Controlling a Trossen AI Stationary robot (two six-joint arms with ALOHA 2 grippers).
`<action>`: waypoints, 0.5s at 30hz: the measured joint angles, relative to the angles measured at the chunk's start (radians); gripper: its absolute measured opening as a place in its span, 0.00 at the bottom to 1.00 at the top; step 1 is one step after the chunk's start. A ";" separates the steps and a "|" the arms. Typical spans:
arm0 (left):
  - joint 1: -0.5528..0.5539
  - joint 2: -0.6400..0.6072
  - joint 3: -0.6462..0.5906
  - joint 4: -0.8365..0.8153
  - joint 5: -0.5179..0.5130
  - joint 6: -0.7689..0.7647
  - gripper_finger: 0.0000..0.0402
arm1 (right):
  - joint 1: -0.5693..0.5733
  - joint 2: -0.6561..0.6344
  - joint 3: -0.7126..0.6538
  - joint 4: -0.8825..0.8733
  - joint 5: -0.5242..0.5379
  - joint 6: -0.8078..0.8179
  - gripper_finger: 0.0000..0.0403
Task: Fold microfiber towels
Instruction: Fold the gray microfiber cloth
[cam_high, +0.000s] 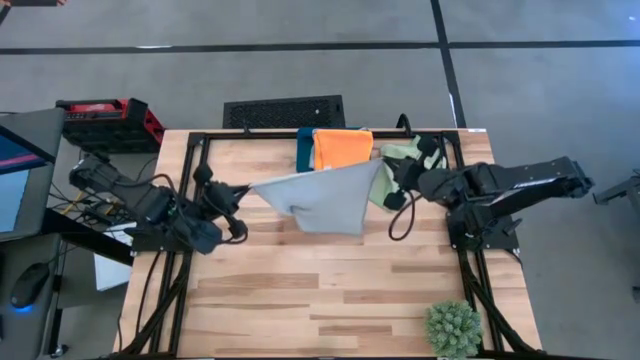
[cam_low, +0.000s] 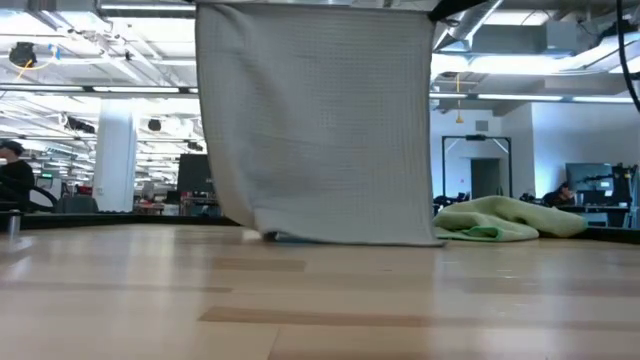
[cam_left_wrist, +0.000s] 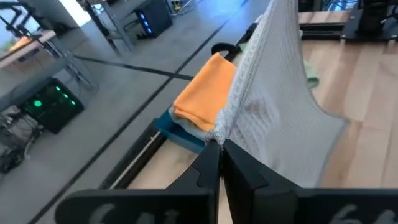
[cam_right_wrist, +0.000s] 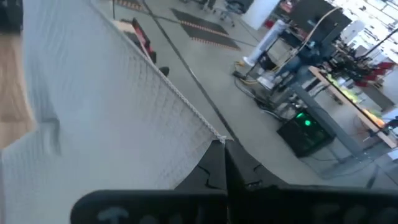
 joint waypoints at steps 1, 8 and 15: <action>0.004 -0.002 0.000 0.004 0.000 0.018 0.00 | -0.005 0.000 0.006 -0.018 -0.006 -0.002 0.01; 0.083 -0.009 0.006 0.240 -0.144 0.396 0.00 | -0.037 0.001 0.046 -0.044 0.035 -0.065 0.01; 0.257 -0.009 0.078 0.402 -0.007 0.631 0.00 | -0.071 0.001 0.109 -0.037 0.132 -0.124 0.01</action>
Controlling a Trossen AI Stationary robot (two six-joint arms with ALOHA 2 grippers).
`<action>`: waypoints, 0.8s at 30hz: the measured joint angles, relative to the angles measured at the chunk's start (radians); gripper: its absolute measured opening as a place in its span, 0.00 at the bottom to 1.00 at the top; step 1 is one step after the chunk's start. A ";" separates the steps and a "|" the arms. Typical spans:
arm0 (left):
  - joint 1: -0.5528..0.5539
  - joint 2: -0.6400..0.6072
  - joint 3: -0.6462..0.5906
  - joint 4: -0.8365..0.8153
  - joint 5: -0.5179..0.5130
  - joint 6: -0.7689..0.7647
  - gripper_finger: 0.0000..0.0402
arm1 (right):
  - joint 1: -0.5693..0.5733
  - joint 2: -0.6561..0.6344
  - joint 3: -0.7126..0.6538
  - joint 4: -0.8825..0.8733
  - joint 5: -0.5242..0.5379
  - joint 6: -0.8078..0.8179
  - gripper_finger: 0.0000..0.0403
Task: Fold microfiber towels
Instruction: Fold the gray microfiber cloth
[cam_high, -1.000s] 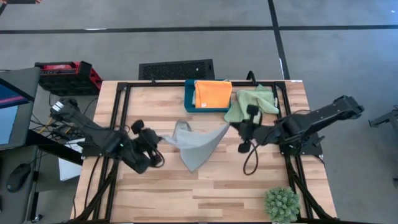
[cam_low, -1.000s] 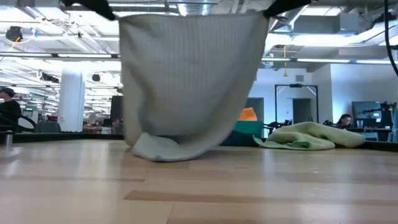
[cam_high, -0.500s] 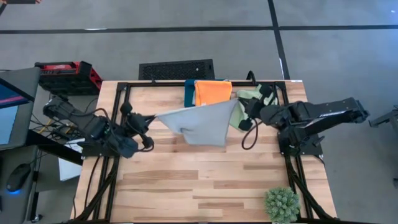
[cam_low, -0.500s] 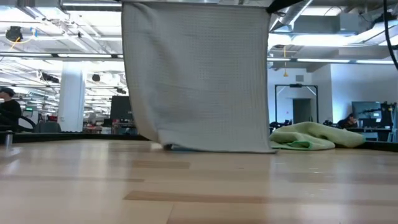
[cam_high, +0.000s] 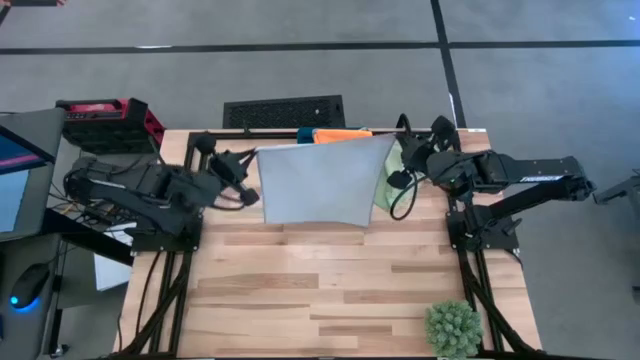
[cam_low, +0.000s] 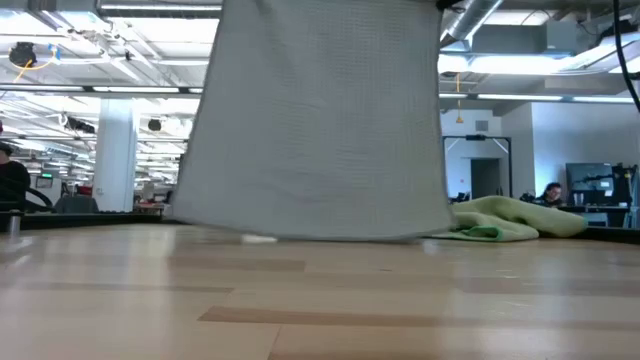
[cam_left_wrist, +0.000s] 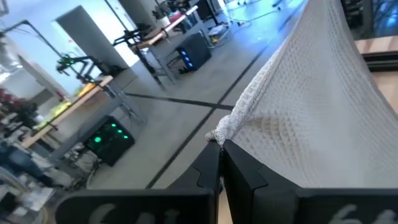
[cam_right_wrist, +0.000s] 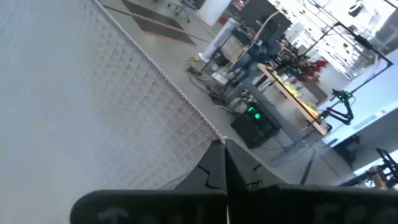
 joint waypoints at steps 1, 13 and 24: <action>0.017 -0.001 0.006 0.006 0.025 0.017 0.00 | 0.001 -0.001 0.002 0.000 0.002 -0.001 0.01; 0.069 0.002 0.011 0.150 0.146 0.310 0.00 | 0.111 0.000 0.002 0.084 0.237 -0.182 0.01; 0.068 0.002 0.011 0.149 0.293 0.297 0.00 | 0.190 0.001 0.002 0.048 0.257 -0.098 0.01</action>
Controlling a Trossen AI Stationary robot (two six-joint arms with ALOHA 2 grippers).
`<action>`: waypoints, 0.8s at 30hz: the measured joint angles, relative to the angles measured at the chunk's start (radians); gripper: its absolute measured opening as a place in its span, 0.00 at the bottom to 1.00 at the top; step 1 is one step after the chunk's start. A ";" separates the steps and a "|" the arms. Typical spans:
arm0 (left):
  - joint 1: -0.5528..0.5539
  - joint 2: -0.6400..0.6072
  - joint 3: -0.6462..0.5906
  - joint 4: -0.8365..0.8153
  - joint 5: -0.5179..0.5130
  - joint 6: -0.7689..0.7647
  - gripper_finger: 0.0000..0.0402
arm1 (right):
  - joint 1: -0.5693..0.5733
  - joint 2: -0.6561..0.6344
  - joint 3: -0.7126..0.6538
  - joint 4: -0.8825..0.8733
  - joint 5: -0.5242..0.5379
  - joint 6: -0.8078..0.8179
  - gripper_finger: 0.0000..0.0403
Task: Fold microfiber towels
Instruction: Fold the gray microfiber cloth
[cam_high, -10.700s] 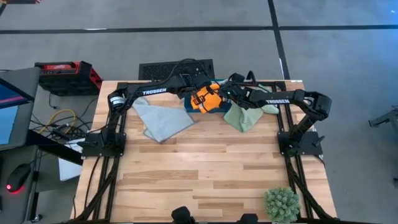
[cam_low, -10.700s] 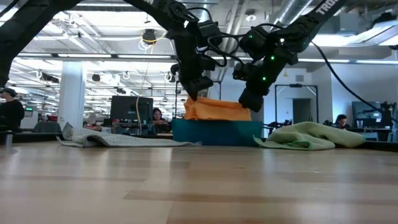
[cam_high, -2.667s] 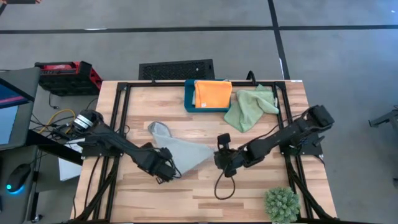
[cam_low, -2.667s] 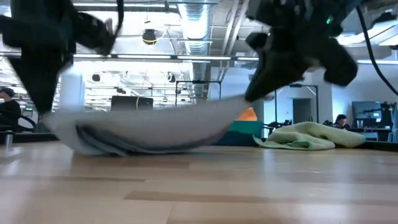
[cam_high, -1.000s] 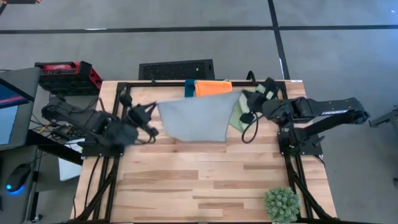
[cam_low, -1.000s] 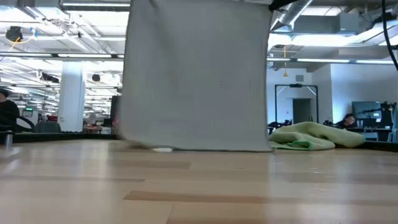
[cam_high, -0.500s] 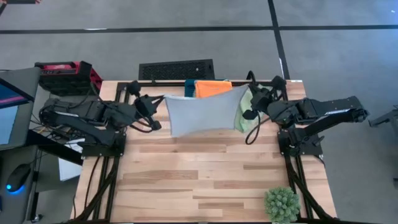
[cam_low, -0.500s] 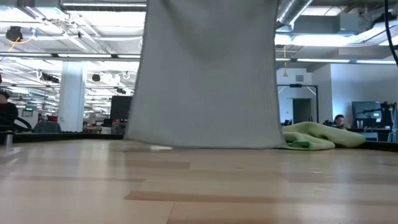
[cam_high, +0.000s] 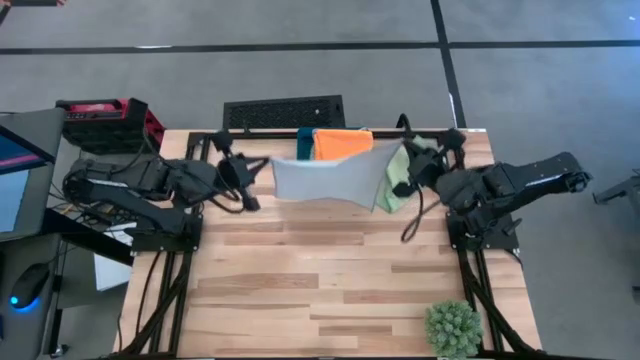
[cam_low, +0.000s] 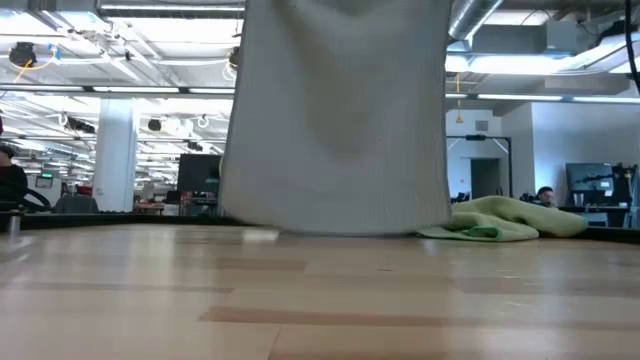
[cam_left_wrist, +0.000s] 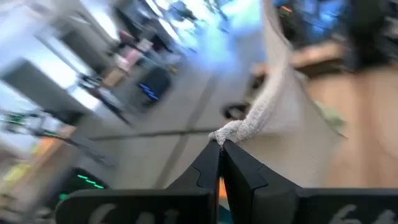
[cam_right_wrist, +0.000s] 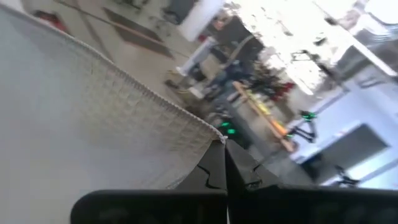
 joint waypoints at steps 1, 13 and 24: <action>-0.011 0.002 0.000 -0.050 0.014 -0.046 0.00 | 0.021 0.001 0.000 -0.060 -0.001 0.063 0.01; -0.232 0.061 -0.001 -0.355 0.072 -0.475 0.00 | 0.281 0.040 -0.059 -0.306 -0.122 0.591 0.01; -0.395 0.242 0.000 -0.523 0.232 -0.868 0.00 | 0.426 0.271 -0.060 -0.400 -0.409 0.895 0.01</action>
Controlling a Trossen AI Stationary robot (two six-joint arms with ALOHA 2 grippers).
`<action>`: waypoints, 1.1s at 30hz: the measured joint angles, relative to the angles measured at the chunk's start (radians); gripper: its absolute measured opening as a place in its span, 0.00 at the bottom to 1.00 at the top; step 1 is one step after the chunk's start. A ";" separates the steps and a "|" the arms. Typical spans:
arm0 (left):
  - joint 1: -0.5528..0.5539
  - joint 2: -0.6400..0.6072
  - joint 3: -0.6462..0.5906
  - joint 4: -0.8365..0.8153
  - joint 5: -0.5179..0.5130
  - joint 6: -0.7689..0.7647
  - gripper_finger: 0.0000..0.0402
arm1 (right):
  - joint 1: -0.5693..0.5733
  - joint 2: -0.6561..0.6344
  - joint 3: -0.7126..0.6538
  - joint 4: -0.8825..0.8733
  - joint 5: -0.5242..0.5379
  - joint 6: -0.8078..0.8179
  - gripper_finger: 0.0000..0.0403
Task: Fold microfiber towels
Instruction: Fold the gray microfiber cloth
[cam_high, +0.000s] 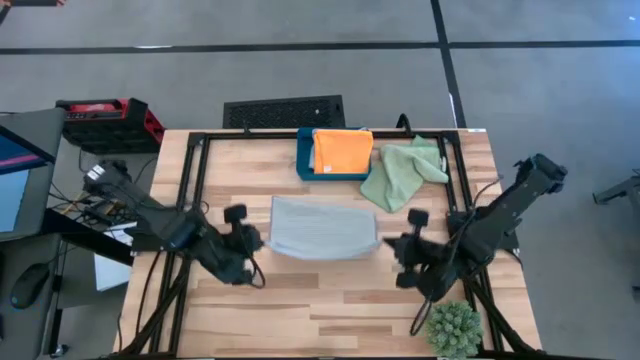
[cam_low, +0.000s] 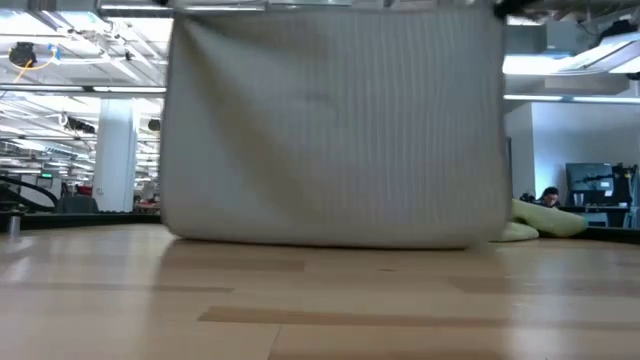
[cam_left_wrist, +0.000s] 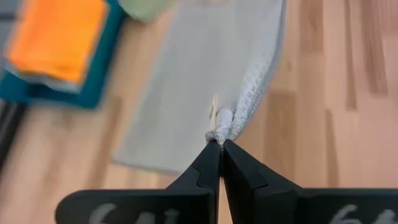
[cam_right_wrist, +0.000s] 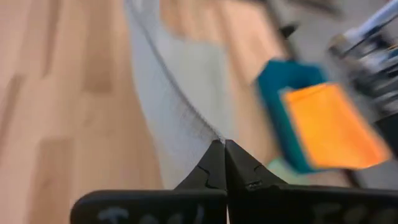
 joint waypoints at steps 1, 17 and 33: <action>-0.010 0.027 0.000 -0.004 0.020 -0.022 0.00 | 0.008 0.025 0.000 0.000 -0.035 0.016 0.01; -0.155 0.382 0.000 0.161 0.260 -0.275 0.00 | 0.078 0.332 0.000 0.186 -0.392 0.217 0.02; -0.156 0.418 0.000 0.027 0.028 -0.535 0.00 | -0.039 0.369 0.002 0.051 -0.313 0.196 0.02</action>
